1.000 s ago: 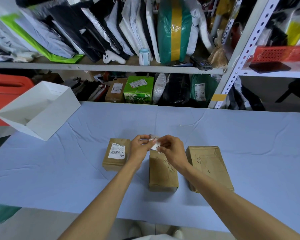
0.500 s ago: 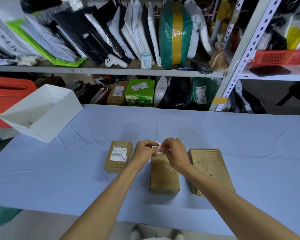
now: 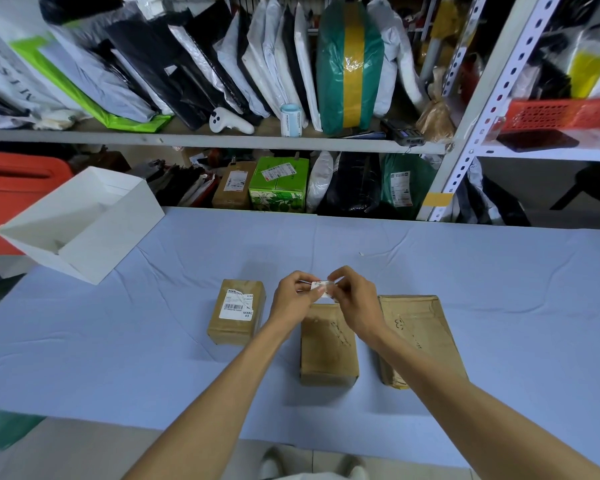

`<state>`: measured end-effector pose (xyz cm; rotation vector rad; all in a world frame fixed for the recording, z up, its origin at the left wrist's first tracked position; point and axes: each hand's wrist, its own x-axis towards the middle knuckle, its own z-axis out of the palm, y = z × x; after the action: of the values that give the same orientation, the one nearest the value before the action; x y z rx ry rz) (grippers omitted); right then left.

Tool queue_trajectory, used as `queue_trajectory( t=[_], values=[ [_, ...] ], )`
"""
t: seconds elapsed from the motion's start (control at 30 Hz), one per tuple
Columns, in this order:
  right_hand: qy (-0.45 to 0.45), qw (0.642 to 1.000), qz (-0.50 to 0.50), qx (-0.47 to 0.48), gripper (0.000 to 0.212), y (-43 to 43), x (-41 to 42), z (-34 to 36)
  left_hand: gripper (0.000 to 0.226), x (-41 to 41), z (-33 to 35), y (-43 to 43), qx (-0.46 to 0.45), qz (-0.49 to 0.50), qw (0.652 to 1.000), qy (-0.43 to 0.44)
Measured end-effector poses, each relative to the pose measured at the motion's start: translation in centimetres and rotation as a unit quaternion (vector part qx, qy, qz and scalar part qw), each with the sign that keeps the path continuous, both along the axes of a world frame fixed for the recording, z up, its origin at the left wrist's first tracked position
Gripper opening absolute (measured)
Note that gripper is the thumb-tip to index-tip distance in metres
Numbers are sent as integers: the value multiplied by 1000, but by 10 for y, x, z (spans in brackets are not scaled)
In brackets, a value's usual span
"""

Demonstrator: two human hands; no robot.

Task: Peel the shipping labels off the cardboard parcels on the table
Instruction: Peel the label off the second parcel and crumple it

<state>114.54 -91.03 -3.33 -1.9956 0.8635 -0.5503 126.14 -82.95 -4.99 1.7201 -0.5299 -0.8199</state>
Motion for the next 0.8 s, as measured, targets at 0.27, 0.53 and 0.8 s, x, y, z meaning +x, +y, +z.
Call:
queue_trajectory(
  t=[0.27, 0.53, 0.8],
  values=[
    [-6, 999, -8, -35, 6, -6, 0, 2, 10, -3, 5, 3, -38, 9, 999, 9],
    [-38, 999, -37, -4, 10, -9, -1, 7, 11, -7, 12, 1, -80, 10, 994, 69],
    [-105, 988, -94, 65, 7, -11, 5, 14, 6, -7, 24, -7, -76, 8, 995, 61]
  ],
)
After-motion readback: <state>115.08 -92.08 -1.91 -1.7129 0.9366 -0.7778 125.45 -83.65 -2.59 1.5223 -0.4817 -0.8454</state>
